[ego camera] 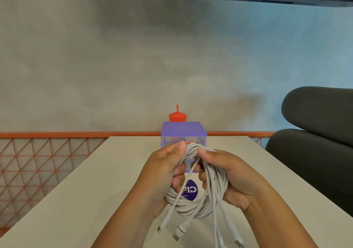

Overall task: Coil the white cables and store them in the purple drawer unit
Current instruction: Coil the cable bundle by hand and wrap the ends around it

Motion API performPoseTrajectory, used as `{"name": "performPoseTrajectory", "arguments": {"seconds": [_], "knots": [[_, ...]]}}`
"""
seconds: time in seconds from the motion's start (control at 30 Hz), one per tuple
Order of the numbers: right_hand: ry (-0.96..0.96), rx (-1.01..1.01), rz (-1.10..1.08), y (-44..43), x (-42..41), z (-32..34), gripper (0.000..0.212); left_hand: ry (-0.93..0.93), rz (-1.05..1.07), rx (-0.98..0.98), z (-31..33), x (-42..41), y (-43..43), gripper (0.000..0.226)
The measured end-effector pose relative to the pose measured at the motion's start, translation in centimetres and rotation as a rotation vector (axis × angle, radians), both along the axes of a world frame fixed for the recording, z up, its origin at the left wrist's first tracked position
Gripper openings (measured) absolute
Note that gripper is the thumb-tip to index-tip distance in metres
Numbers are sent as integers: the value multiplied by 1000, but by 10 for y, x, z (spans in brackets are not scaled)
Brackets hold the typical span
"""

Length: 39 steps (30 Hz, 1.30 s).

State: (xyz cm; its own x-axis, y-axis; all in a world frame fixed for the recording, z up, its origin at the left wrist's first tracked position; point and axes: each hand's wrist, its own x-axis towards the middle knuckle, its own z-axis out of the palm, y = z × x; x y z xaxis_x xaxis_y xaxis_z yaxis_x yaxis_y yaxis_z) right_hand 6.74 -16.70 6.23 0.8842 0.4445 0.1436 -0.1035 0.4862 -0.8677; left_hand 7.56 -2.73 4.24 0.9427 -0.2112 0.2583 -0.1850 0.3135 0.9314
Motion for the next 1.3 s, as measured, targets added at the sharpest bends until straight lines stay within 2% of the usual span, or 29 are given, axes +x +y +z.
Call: {"name": "performPoseTrajectory", "arguments": {"seconds": [0.03,0.13,0.2,0.27,0.33,0.4,0.53,0.67,0.77,0.8,0.87,0.97,1.17,1.3], "knots": [[-11,-19,6,0,-1,1,53,-8,8,9,1,-1,-1,31],[-14,-29,26,-1,0,0,22,-22,73,57,3,-4,-3,29],[-25,-32,57,0,-3,3,21,-53,106,108,5,-7,-4,28],[-1,-45,71,-3,-2,2,27,-110,153,156,7,-10,-5,16],[13,-34,81,-5,1,0,26,-195,211,242,6,-13,-7,27],[4,-83,81,-9,8,-5,43,-260,260,278,7,-13,-8,14],[8,-113,130,-9,8,-7,47,-310,282,311,7,-12,-7,22],[45,-145,-2,-3,3,-4,21,-357,249,382,4,-6,1,11],[36,-116,-7,-3,-1,0,31,-423,184,519,-4,0,5,45],[16,-124,5,-4,-1,0,34,-455,186,570,-4,-1,5,47],[0,-148,28,-5,-2,0,30,-515,202,634,-1,-4,5,41],[7,-169,75,-4,-1,-2,16,-499,179,641,1,-6,7,30],[35,-109,109,0,3,-7,30,-456,192,583,0,-4,8,15],[64,-46,134,-6,19,-17,62,-417,250,486,1,-3,7,16]]}}
